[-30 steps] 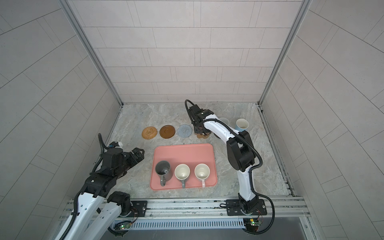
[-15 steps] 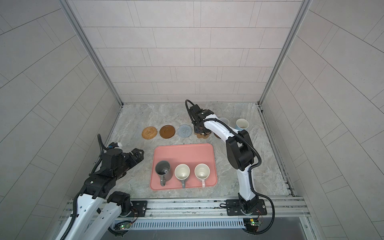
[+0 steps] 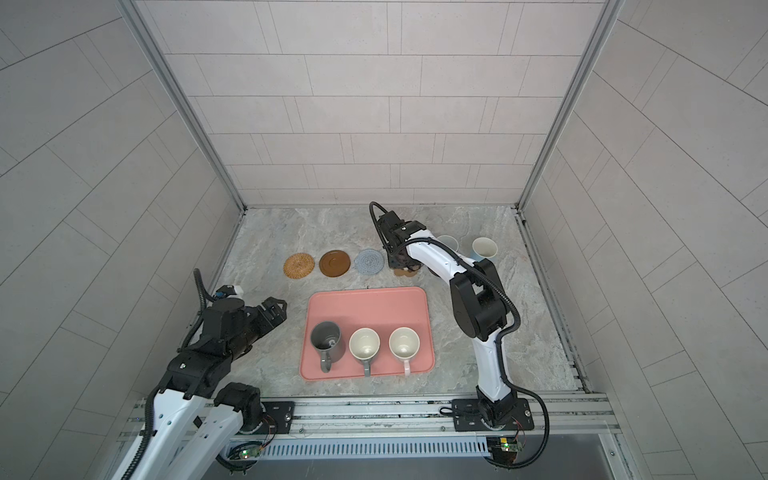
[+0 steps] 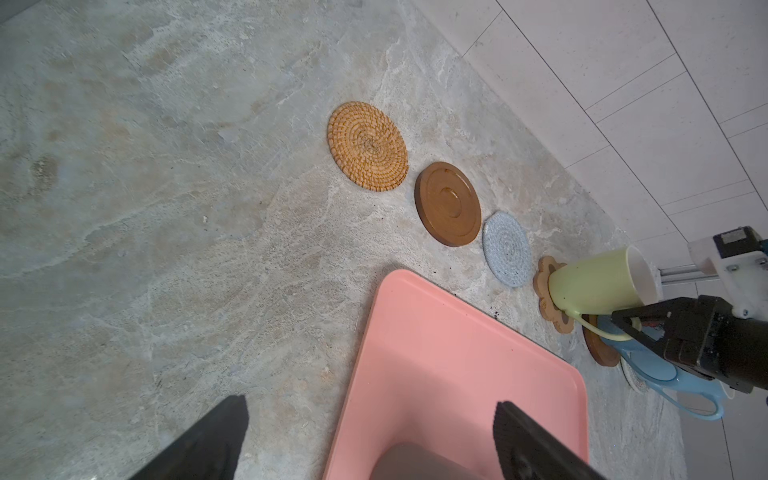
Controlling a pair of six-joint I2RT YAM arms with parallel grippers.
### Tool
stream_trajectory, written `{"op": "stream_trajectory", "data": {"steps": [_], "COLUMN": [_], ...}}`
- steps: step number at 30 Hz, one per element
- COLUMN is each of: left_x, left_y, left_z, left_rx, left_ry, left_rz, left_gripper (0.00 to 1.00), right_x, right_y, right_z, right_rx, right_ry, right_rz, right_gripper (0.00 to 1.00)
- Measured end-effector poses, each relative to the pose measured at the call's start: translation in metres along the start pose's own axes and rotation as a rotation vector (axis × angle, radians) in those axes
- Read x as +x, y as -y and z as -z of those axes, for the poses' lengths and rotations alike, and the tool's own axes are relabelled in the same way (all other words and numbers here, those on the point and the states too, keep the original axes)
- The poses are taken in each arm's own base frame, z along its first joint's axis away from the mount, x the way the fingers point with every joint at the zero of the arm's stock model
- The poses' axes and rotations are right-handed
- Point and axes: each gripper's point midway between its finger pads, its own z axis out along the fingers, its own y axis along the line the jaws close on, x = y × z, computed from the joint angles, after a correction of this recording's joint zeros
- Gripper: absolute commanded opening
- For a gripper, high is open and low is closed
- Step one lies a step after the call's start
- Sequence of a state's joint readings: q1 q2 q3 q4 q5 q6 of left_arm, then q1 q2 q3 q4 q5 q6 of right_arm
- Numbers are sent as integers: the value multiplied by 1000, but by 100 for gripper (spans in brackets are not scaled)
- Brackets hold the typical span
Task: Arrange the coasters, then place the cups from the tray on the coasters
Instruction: 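Lower the held light green mug onto the cork paw-shaped coaster, then open right gripper and raise it off the light green mug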
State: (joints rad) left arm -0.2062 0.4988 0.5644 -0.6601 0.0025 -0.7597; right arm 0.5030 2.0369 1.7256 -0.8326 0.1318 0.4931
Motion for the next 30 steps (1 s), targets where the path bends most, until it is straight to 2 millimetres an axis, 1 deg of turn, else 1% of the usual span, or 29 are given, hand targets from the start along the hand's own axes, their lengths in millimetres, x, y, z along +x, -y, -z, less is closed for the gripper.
{"op": "stream_trajectory", "data": {"steps": [12, 24, 27, 30], "left_x": [-1, -1, -1, -1], "left_y": [0, 1, 1, 0], "left_z": [2, 4, 4, 4], "left_rx": [6, 11, 11, 10], "left_ry": [6, 12, 12, 11], "left_rz": [1, 4, 4, 4], "left_gripper": [100, 100, 100, 100], "right_x": [4, 7, 10, 11], "right_y": [2, 4, 6, 9], "right_z": [-3, -4, -1, 12], "right_rx": [12, 19, 19, 12], "right_ry": [-8, -16, -17, -3], "right_rz": [7, 7, 7, 3], "right_gripper": [24, 34, 36, 38]}}
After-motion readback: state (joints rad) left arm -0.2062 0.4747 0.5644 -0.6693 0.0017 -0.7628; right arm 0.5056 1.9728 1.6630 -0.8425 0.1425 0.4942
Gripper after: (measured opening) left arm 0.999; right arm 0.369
